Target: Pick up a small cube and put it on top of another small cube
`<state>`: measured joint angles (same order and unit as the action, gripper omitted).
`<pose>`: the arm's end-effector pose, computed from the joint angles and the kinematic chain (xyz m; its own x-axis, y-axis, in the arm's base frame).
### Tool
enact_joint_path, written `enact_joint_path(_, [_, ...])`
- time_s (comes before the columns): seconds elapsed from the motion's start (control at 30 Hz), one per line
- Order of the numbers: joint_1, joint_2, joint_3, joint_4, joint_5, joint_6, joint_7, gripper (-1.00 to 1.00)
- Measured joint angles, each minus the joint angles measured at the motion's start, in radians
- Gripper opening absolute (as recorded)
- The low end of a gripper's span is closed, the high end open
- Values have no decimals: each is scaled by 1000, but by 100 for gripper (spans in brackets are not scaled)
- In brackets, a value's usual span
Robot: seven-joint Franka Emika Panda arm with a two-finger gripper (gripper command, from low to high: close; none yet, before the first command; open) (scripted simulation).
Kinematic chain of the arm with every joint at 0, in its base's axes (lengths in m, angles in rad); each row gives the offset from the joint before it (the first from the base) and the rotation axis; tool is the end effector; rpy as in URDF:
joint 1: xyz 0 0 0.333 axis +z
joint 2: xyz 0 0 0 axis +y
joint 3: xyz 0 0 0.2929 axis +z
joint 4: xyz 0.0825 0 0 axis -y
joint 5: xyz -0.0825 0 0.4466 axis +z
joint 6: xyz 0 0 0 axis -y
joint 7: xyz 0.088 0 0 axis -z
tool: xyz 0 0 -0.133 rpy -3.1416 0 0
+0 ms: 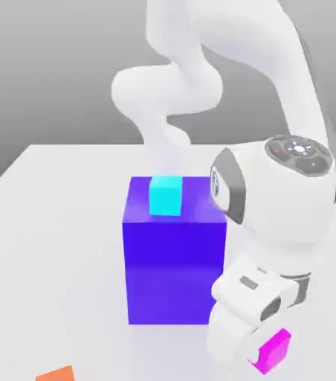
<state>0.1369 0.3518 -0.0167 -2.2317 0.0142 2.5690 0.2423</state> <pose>0.5669 0.0677 0.1102 0.9910 -0.1327 -0.0144 -0.1327 -0.9912 0.0018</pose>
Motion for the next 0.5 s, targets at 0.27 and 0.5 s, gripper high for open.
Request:
enact_joint_path(0.27, [-253, 52, -97, 135, 63, -83, -261, -100])
enact_joint_path(0.5, [-470, 107, -175, 250, 118, -144, -484, -100])
